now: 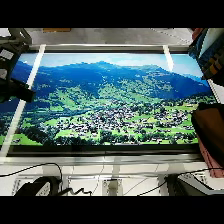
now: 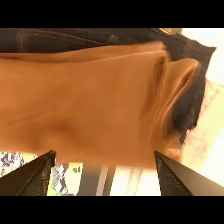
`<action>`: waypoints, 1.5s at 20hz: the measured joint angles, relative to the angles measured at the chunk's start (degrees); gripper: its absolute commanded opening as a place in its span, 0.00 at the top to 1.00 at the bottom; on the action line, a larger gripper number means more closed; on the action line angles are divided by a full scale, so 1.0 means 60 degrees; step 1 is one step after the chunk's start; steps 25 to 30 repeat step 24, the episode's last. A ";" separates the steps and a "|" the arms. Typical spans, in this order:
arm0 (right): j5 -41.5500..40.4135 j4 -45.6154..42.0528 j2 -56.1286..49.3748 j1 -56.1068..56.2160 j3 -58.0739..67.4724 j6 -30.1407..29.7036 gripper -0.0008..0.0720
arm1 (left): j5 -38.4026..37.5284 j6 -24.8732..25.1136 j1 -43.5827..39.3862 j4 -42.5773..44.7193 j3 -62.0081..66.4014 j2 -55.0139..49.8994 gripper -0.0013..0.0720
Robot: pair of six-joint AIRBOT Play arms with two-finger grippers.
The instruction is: Fold the clothes and pants, and hang the long-sleeved shirts on hangers.
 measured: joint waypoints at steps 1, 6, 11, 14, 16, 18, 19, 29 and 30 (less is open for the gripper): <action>0.0018 0.0138 0.0000 -0.0062 -0.0018 0.0040 0.94 | 0.0004 -0.0007 0.0000 0.0004 -0.0004 0.0000 0.96; -0.0127 0.1096 0.0007 0.1180 -0.0069 -0.0047 0.97 | -0.0015 -0.0029 0.0000 0.0004 -0.0011 0.0000 0.96; -0.0743 0.1155 0.0007 0.5475 -0.0084 -0.1024 0.97 | -0.0015 -0.0033 0.0000 0.0007 -0.0011 0.0000 0.96; -0.1355 0.1100 0.0011 0.8575 -0.0080 -0.2058 0.97 | -0.0018 -0.0033 0.0000 0.0007 -0.0011 0.0000 0.96; -0.1767 0.0896 0.0011 1.0382 -0.0084 -0.2616 0.97 | -0.0018 -0.0033 0.0000 0.0007 -0.0011 0.0000 0.96; -0.2098 0.0484 0.0011 1.1846 -0.0084 -0.2976 0.97 | -0.0018 -0.0033 0.0000 0.0007 -0.0011 0.0000 0.96; -0.2193 0.0251 0.0015 1.2433 -0.0084 -0.3104 0.97 | -0.0018 -0.0029 0.0000 0.0007 -0.0011 0.0000 0.96; -0.2455 -0.0510 0.0015 1.3635 -0.0084 -0.3373 0.97 | -0.0018 -0.0033 0.0000 0.0007 -0.0011 0.0000 0.96; -0.2455 -0.0510 0.0015 1.3635 -0.0084 -0.3373 0.97 | -0.0018 -0.0033 0.0000 0.0007 -0.0011 0.0000 0.96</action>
